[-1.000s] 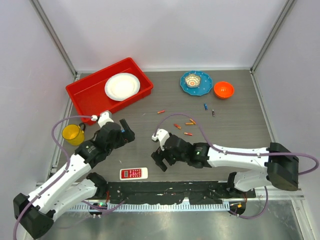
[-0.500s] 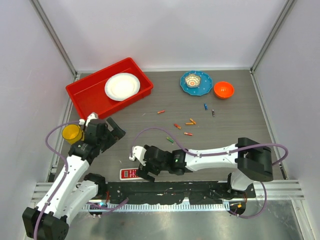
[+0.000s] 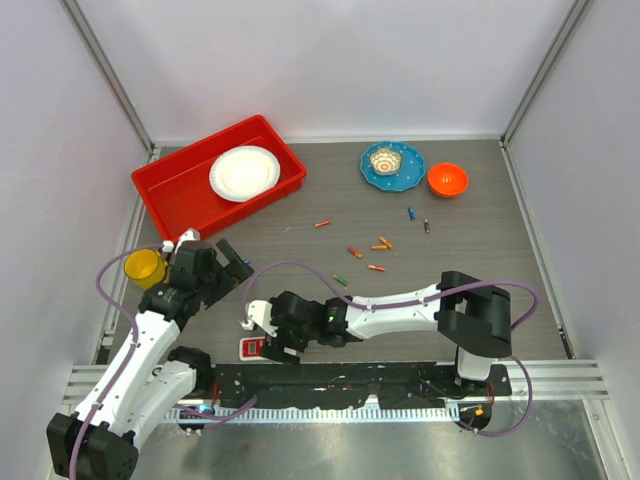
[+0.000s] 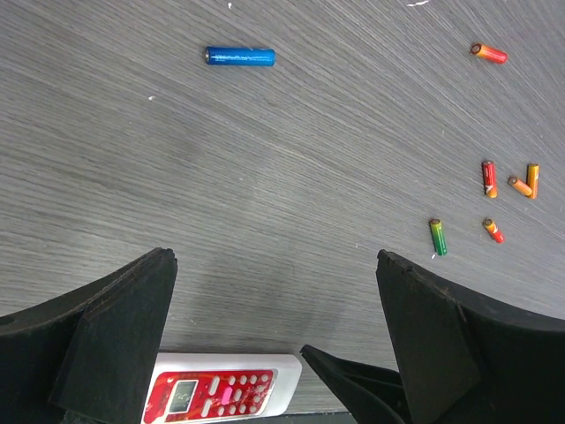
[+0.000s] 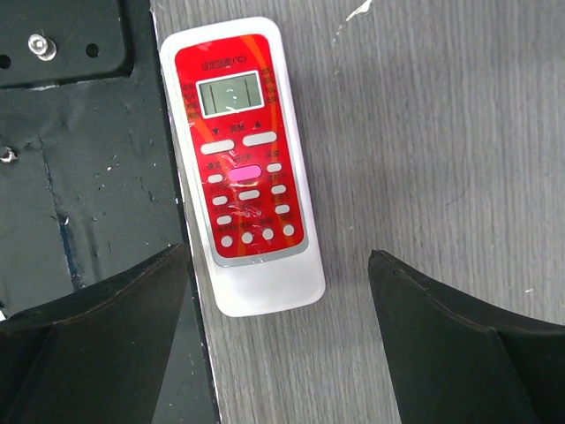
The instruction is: Load the batteries into the remote control
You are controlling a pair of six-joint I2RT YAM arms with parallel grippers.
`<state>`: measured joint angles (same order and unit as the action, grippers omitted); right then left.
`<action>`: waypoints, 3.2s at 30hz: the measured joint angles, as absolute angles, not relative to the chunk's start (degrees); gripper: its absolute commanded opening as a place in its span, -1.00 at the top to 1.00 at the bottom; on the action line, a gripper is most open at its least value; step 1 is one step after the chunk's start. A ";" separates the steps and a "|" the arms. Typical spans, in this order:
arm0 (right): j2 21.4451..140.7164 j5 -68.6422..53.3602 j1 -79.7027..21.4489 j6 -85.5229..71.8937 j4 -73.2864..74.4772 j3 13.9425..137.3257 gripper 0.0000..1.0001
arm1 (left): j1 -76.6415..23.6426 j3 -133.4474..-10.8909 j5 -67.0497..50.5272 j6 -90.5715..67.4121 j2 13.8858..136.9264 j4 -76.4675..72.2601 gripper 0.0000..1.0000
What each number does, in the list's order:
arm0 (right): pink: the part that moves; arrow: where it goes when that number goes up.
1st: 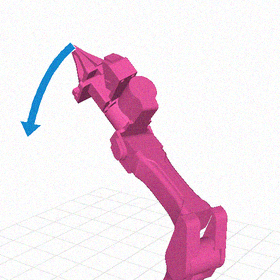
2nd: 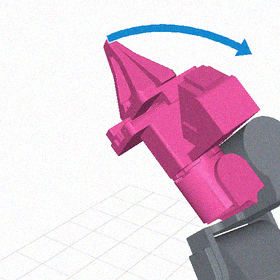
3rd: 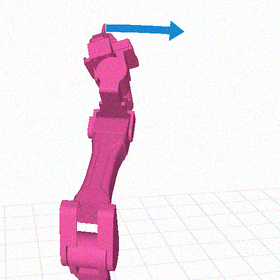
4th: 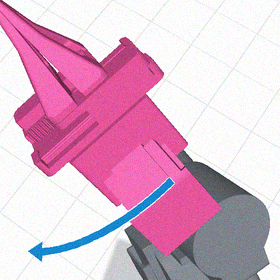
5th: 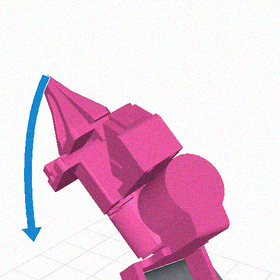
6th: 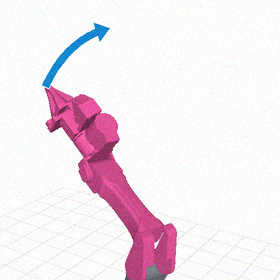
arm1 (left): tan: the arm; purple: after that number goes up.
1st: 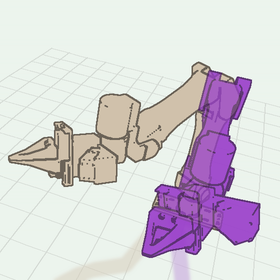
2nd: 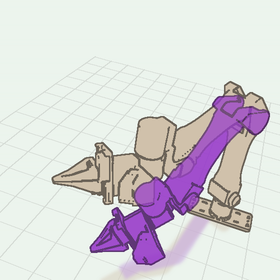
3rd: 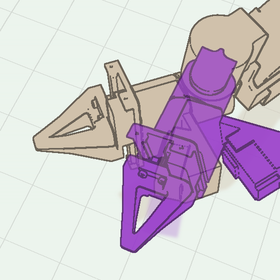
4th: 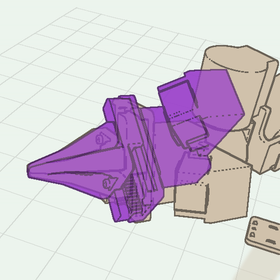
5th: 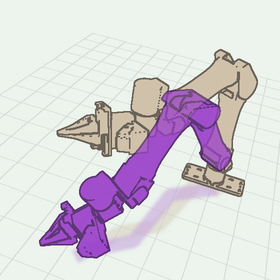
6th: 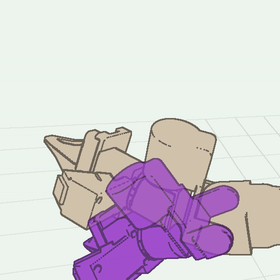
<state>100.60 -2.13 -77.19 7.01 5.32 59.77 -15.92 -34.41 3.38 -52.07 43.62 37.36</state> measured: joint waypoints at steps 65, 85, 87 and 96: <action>97.41 37.28 -69.52 -53.82 17.69 58.11 0.99 | -20.51 -31.99 5.96 -52.60 40.21 29.26 -0.71; 97.89 33.58 -69.52 -54.11 17.74 56.38 -0.73 | -25.50 -31.05 8.97 -53.45 40.97 26.68 -0.89; 93.51 33.58 -69.52 -53.93 17.78 54.57 -0.75 | -26.00 -31.16 9.47 -53.10 42.06 26.57 -0.89; 61.06 42.61 -69.52 -51.07 19.03 41.41 -0.77 | -45.98 -41.34 21.37 -54.98 62.30 25.45 -0.98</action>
